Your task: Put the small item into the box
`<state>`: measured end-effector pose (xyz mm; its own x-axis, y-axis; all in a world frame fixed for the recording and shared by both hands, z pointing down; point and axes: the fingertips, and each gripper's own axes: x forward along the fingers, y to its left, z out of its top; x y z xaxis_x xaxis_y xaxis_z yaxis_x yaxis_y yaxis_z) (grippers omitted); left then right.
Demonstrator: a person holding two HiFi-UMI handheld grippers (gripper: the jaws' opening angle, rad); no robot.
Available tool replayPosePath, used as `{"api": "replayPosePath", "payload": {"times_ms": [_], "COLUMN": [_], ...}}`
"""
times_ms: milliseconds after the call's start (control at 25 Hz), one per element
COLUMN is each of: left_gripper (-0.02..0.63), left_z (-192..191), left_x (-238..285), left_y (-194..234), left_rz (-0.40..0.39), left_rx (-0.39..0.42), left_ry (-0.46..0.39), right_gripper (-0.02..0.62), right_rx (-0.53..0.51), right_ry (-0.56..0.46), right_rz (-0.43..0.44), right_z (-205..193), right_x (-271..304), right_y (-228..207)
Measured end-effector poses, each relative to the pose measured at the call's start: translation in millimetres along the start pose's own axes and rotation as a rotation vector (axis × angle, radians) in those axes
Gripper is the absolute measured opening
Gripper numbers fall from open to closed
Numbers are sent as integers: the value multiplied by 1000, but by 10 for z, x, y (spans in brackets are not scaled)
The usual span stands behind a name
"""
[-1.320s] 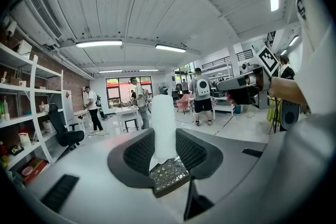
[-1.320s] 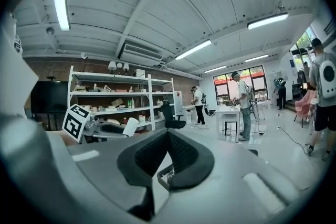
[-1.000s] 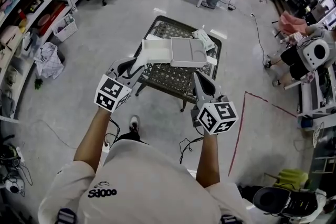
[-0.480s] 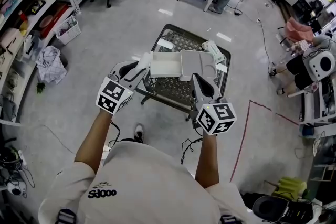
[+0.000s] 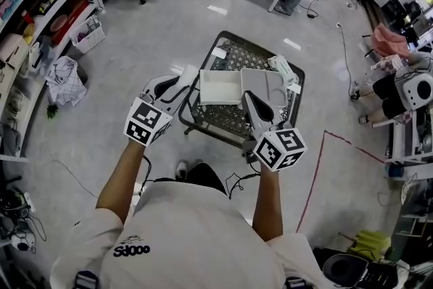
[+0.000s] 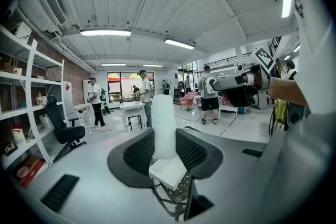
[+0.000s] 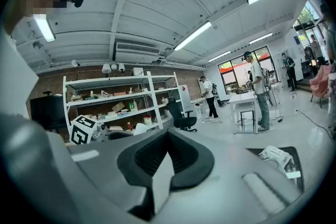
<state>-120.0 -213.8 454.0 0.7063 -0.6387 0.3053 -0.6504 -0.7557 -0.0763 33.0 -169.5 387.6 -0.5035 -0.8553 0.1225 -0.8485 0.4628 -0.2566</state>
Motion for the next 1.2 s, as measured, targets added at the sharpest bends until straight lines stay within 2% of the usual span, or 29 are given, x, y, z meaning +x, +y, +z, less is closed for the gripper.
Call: {"api": "replayPosePath", "payload": {"times_ms": [200, 480, 720, 960, 1200], "left_gripper": [126, 126, 126, 126, 126], "left_z": [-78, -87, -136, -201, -403], "left_x": [102, 326, 632, 991, 1359], "left_y": [36, 42, 20, -44, -158], "left_rz": [-5, -12, 24, 85, 114], "left_rx": [-23, -26, -47, -101, -144], "left_ry": [11, 23, 52, 92, 156], "right_gripper": [8, 8, 9, 11, 11], "right_rx": [-14, -21, -45, -67, -53], "right_ry": [26, 24, 64, 121, 170], "right_rz": [20, -4, 8, 34, 37], "right_z": [2, 46, -12, -92, -248], "right_x": [36, 35, -2, 24, 113], "right_y": [-40, -250, -611, -1077, -1495]}}
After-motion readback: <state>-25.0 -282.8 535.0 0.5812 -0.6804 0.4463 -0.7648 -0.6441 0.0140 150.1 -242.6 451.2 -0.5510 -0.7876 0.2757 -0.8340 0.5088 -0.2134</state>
